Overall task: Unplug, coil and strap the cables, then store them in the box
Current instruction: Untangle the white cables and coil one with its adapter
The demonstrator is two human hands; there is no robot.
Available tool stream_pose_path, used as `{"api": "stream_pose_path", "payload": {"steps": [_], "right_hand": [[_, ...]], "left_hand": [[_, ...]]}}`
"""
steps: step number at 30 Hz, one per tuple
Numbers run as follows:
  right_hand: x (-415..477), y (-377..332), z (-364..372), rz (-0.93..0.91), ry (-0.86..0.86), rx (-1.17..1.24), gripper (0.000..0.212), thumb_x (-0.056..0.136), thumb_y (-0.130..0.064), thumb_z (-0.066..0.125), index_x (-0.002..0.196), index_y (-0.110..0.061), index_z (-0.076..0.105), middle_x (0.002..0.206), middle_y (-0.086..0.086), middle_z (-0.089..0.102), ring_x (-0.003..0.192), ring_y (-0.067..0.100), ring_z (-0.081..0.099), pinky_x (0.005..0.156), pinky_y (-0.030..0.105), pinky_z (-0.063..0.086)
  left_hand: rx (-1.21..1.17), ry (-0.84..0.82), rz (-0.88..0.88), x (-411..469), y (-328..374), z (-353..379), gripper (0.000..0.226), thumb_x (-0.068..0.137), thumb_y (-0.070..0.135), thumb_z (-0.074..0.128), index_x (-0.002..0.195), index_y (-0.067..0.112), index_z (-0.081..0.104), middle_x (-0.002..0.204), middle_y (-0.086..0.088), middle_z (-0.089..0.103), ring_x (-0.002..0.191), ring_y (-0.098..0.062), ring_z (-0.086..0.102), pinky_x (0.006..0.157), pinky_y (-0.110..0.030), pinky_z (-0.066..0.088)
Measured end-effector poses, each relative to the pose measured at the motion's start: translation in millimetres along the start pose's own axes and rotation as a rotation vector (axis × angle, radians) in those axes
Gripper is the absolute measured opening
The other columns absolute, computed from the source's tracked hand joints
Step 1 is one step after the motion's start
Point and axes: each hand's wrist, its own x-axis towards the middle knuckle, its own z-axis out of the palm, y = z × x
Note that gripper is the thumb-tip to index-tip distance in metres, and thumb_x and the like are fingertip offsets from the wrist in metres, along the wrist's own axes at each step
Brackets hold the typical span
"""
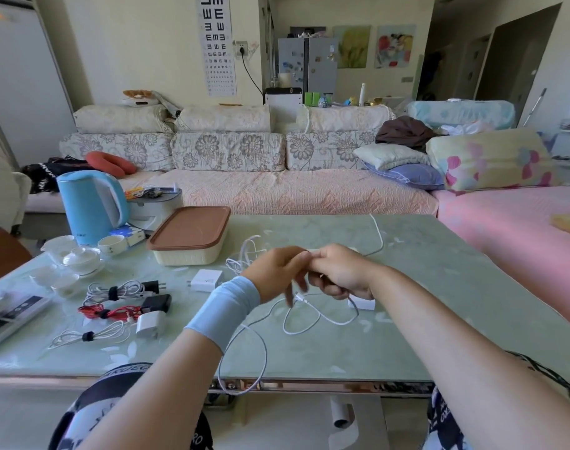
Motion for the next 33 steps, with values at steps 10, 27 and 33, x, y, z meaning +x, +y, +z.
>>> {"api": "stream_pose_path", "payload": {"steps": [10, 27, 33], "right_hand": [[3, 44, -48, 0.224, 0.071, -0.459, 0.024, 0.094, -0.027, 0.065, 0.074, -0.014, 0.068, 0.054, -0.001, 0.061, 0.043, 0.014, 0.050, 0.048, 0.024, 0.036], [83, 93, -48, 0.171, 0.078, -0.714, 0.026, 0.096, -0.016, 0.047, 0.106, -0.026, 0.069, 0.100, -0.010, 0.067, 0.092, 0.011, 0.060, 0.067, 0.018, 0.041], [93, 99, -50, 0.073, 0.077, -0.740, 0.029, 0.101, -0.033, 0.042, 0.120, -0.046, 0.060, 0.091, -0.015, 0.070, 0.087, 0.009, 0.061, 0.080, 0.028, 0.050]], "left_hand": [[0.334, 0.568, -0.220, 13, -83, -33, 0.047, 0.090, 0.055, 0.054, 0.064, 0.017, 0.055, 0.055, -0.002, 0.051, 0.062, -0.028, 0.050, 0.056, -0.031, 0.037], [0.542, 0.122, 0.115, 77, -87, 36, 0.049, 0.090, 0.011, 0.054, 0.138, 0.019, 0.049, 0.139, -0.004, 0.052, 0.128, -0.024, 0.045, 0.107, -0.031, 0.033], [0.546, -0.053, -0.072, 107, -100, 54, 0.037, 0.096, 0.032, 0.052, 0.131, 0.023, 0.054, 0.128, -0.005, 0.058, 0.116, -0.027, 0.055, 0.097, -0.033, 0.043]]}}
